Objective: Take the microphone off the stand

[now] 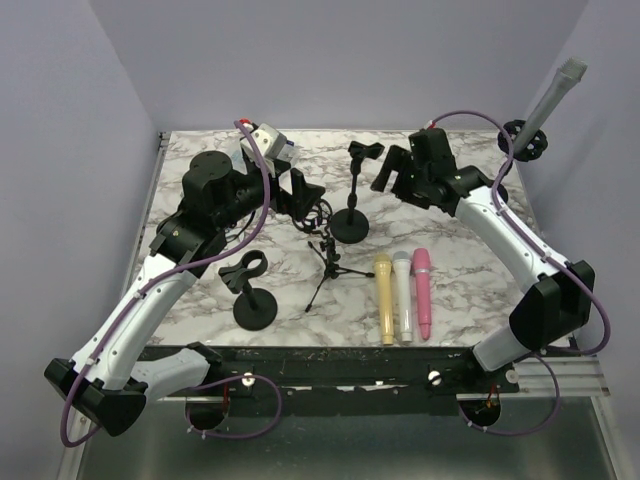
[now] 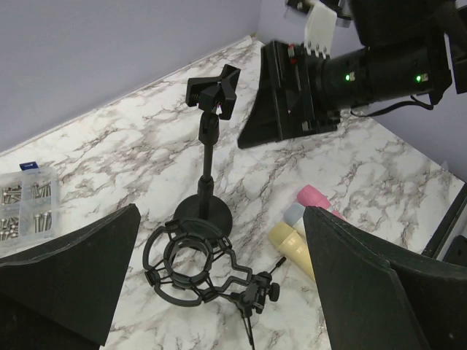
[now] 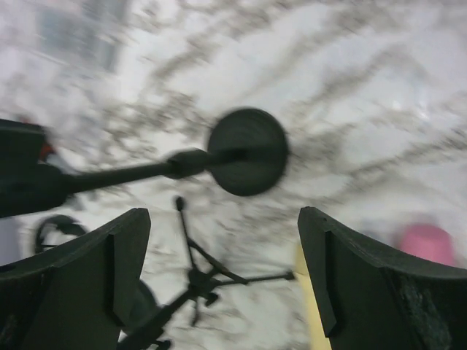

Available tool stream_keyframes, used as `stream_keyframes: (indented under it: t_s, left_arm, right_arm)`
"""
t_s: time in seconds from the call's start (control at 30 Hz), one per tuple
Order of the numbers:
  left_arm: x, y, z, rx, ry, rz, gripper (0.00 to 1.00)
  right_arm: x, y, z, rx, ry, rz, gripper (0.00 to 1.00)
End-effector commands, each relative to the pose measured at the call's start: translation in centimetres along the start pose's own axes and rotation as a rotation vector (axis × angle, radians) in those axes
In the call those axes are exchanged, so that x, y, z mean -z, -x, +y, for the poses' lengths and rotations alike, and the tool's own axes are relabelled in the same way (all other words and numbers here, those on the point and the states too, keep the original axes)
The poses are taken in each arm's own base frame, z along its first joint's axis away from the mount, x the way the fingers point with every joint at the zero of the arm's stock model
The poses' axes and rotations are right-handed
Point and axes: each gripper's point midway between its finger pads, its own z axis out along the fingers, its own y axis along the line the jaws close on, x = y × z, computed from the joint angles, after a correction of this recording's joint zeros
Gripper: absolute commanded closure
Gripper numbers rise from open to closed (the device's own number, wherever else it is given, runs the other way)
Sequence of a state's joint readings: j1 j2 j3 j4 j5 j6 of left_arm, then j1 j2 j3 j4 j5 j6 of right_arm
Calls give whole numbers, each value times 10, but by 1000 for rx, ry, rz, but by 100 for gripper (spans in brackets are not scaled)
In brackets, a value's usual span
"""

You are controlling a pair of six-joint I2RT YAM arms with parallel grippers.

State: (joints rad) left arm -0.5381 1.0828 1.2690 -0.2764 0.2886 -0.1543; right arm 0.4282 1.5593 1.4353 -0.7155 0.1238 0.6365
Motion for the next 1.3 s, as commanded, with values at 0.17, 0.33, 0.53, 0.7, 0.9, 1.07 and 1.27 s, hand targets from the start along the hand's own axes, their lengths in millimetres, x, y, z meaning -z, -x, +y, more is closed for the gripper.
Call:
stream_keyframes:
  t_s: [0.17, 0.33, 0.53, 0.7, 0.9, 1.07, 1.27]
  left_arm:
    - [2, 5, 1, -26, 11, -30, 1]
    - [2, 4, 1, -26, 8, -30, 2]
    - [2, 5, -1, -24, 2, -32, 1]
    - [1, 3, -1, -24, 1, -28, 1]
    - [1, 3, 0, -24, 2, -26, 1]
    - [1, 3, -1, -24, -1, -25, 1]
    - [1, 3, -1, -24, -3, -26, 1]
  right_arm:
    - [54, 104, 104, -323, 501, -330, 9]
    - [55, 109, 114, -334, 561, -341, 9]
    - [56, 109, 110, -326, 545, -355, 10]
    - [50, 100, 115, -311, 565, -314, 13]
    - [43, 85, 121, -266, 539, -286, 18]
    - [32, 69, 116, -248, 494, -269, 37]
    - [14, 49, 101, -241, 428, -246, 38]
